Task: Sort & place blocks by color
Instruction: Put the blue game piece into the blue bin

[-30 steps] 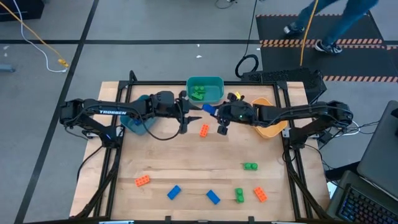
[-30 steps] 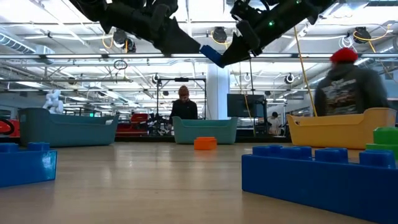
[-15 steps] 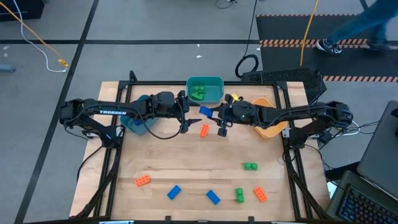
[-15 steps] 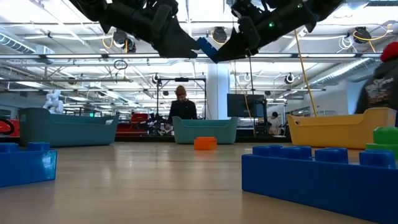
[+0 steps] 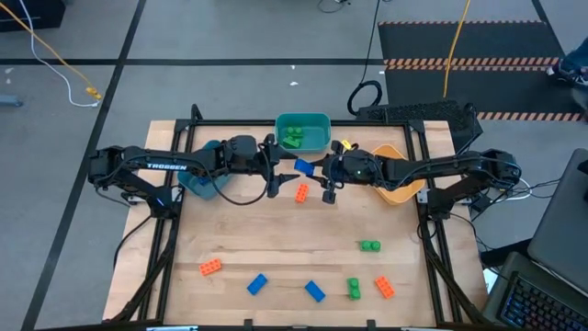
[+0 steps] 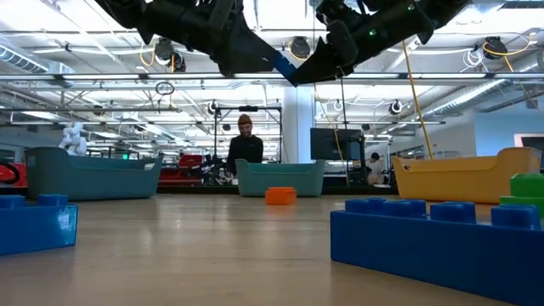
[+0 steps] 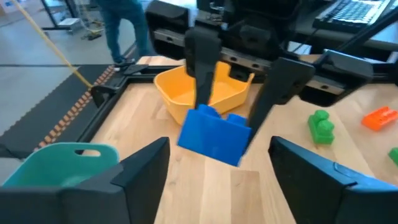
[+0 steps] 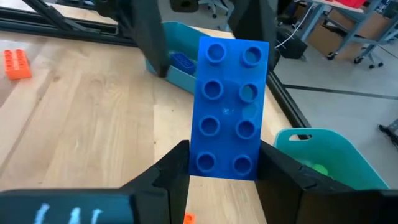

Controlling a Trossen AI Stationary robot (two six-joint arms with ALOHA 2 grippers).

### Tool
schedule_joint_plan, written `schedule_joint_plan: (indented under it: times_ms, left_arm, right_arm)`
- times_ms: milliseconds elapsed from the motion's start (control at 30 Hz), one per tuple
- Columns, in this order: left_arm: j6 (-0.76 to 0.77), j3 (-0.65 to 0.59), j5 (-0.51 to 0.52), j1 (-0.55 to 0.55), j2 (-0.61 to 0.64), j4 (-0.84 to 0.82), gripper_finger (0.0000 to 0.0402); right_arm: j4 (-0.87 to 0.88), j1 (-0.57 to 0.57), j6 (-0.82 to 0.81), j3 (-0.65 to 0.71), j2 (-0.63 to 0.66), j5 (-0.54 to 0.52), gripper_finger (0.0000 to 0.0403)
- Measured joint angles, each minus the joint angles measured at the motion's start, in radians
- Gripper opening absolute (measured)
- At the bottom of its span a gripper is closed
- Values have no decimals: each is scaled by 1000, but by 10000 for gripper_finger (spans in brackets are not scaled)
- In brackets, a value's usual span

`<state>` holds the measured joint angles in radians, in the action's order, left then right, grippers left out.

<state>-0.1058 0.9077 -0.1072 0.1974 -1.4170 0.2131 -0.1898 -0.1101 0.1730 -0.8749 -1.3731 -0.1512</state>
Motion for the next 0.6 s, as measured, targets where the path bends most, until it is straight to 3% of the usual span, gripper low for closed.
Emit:
schedule_joint_plan:
  times_ms: [600]
  left_arm:
    - [21, -1, -17, -30, -21, 46, 169]
  right_arm:
    - [-7, -1, -37, 0, -12, 81, 140]
